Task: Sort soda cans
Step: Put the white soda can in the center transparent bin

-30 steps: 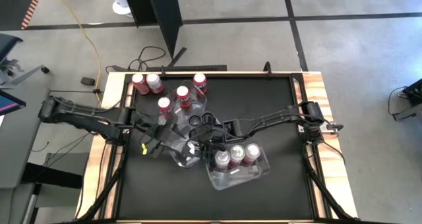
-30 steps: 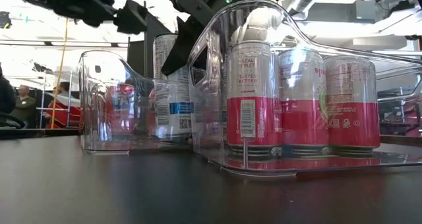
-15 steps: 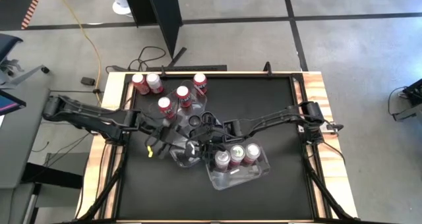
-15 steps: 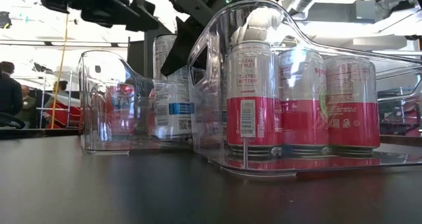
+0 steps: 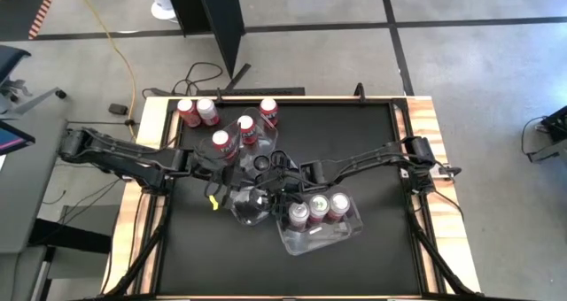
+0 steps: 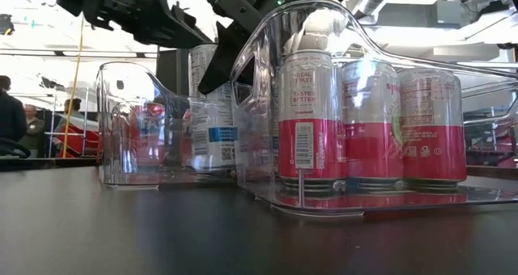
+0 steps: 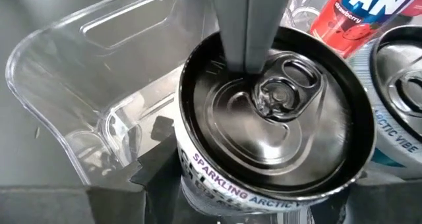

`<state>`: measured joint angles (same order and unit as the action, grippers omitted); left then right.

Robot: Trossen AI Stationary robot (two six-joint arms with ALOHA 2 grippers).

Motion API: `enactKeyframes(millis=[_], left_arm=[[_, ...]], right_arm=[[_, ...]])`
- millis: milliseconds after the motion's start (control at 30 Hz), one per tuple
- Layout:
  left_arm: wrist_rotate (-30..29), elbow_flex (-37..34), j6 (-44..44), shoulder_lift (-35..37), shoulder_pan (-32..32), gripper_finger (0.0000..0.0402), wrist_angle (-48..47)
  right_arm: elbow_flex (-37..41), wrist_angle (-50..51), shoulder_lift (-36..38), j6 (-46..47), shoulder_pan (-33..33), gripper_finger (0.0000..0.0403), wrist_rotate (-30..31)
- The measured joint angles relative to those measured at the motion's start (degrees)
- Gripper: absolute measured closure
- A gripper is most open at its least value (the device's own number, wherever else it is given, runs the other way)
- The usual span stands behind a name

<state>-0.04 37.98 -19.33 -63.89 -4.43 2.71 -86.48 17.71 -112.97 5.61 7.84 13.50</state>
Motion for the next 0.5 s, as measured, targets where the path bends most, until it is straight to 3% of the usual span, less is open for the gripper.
enactKeyframes(millis=[500], left_arm=[[-0.7,0.0,5.6,-1.0,1.1,0.0401,0.6]], right_arm=[[0.0,0.0,0.0,0.1,0.0,0.0143,0.1]])
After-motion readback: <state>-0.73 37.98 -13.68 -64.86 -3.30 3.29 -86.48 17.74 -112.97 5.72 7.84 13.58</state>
